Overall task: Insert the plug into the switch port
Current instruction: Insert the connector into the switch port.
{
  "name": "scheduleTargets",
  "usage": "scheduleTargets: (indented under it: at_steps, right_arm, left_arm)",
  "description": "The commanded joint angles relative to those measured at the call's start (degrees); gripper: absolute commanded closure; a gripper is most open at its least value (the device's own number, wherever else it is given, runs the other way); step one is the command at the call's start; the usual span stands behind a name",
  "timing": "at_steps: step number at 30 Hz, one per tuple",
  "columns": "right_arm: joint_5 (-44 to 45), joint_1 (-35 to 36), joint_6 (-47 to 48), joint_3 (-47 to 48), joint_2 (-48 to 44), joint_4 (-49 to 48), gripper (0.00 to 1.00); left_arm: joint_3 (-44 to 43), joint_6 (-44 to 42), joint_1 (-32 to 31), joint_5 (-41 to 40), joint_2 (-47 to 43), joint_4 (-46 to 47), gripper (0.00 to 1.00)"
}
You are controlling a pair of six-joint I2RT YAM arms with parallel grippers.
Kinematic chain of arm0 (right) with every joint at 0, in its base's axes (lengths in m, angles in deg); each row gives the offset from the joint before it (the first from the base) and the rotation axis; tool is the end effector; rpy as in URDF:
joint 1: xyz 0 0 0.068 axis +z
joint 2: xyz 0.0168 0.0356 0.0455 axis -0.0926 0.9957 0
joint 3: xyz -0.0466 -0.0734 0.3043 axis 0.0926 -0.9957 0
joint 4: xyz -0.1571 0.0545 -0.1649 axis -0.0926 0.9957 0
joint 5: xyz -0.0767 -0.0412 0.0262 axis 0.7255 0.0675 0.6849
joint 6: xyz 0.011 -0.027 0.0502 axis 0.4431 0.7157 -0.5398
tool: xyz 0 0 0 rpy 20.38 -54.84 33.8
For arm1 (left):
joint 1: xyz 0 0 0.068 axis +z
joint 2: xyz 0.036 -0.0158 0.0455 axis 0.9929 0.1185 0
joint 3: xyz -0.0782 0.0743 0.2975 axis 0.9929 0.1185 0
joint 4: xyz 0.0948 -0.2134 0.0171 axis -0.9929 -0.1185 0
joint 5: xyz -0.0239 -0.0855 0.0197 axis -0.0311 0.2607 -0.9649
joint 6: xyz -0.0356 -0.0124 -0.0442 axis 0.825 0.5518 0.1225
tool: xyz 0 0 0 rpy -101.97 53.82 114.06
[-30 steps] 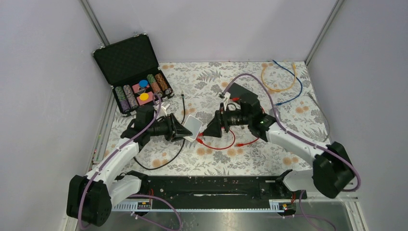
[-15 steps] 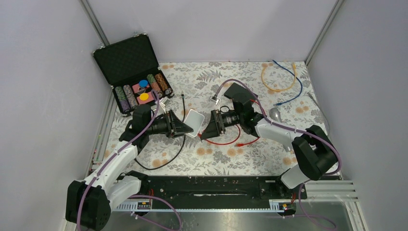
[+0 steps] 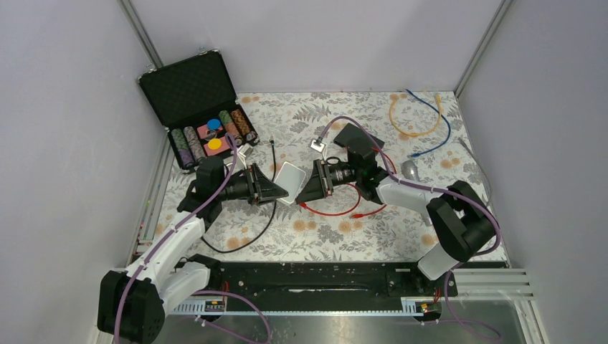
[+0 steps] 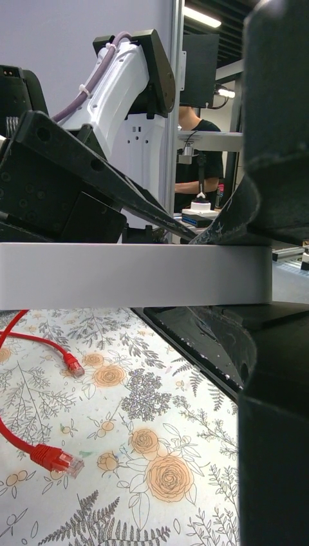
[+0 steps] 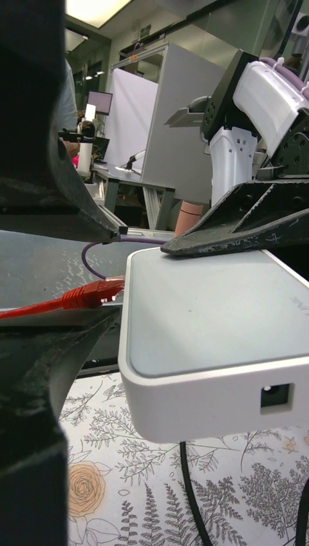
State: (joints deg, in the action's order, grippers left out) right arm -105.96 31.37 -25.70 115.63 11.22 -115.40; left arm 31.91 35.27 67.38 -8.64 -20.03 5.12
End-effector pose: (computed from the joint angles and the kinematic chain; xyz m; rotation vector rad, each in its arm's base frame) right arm 0.2312 0.2188 0.3055 -0.8286 1.9098 1.9240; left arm 0.1385 -0.0740 0.2984 -0.0751 2.2095 -1.6896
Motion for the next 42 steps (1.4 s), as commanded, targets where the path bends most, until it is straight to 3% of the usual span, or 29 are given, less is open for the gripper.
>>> scheduleTargets:
  at_steps: [1,4,8,13,21,24,28,31,36,42]
  right_arm:
    - [-2.2,-0.2,-4.7,-1.1,1.5,-8.1,0.54]
    - [-2.8,-0.3,-8.1,-2.1,2.6,-12.7,0.58]
    - [-3.0,-0.3,-9.6,-3.2,2.9,-15.7,0.52]
    - [-2.9,-0.3,-9.6,-3.9,3.0,-16.1,0.60]
    - [-2.5,-0.3,-11.2,-4.6,3.5,-18.4,0.65]
    - [-2.0,-0.3,-11.8,-4.7,3.7,-19.2,0.75]
    - [-1.6,-0.3,-16.2,-5.1,5.0,-25.7,1.00]
    - [-1.0,-0.3,-21.9,-5.1,7.1,-34.9,1.00]
    - [0.1,0.0,-23.0,-3.8,8.9,-38.3,1.00]
    - [2.0,0.0,-13.5,-2.7,5.4,-28.1,1.00]
  left_arm:
    - [0.3,0.8,0.2,2.2,-1.5,5.5,1.00]
    - [0.5,1.1,0.3,2.0,-1.5,5.7,1.00]
    - [0.7,1.0,0.3,2.0,-1.8,5.8,1.00]
    - [0.9,1.2,0.3,1.9,-1.8,6.0,1.00]
    - [1.1,1.5,0.2,1.9,-2.0,6.4,1.00]
    - [1.3,1.7,0.3,1.8,-2.2,6.7,1.00]
    - [2.1,2.6,0.1,1.8,-2.3,8.2,1.00]
    - [3.4,3.7,-0.9,2.1,-1.7,10.7,1.00]
    - [5.1,6.9,-4.0,2.7,0.3,13.9,1.00]
    - [7.9,14.2,-8.2,4.5,2.0,23.3,1.00]
